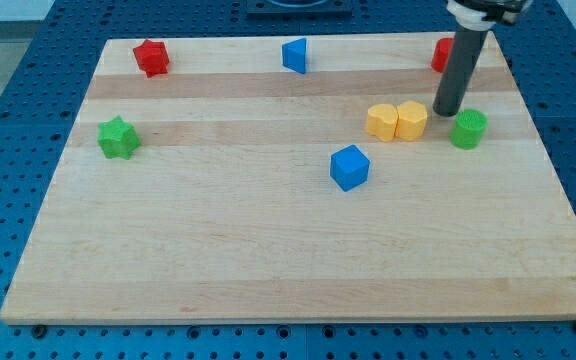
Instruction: Push the yellow hexagon right to the blue cube
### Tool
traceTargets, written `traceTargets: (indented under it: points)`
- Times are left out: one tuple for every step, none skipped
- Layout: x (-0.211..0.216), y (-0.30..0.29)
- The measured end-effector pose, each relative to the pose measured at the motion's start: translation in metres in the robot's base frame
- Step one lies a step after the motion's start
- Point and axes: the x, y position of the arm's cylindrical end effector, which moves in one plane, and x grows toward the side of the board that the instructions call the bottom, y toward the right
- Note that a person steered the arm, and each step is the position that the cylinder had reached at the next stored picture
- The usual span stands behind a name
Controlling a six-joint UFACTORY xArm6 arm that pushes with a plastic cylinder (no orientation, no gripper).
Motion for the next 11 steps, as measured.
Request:
traceTargets:
  points:
    - [0.000, -0.009]
    - [0.003, -0.020]
    - [0.010, -0.029]
    - [0.023, -0.036]
    - [0.038, -0.043]
    - [0.055, -0.052]
    - [0.070, -0.065]
    - [0.081, -0.078]
    - [0.090, -0.094]
    - [0.097, -0.112]
    - [0.100, -0.133]
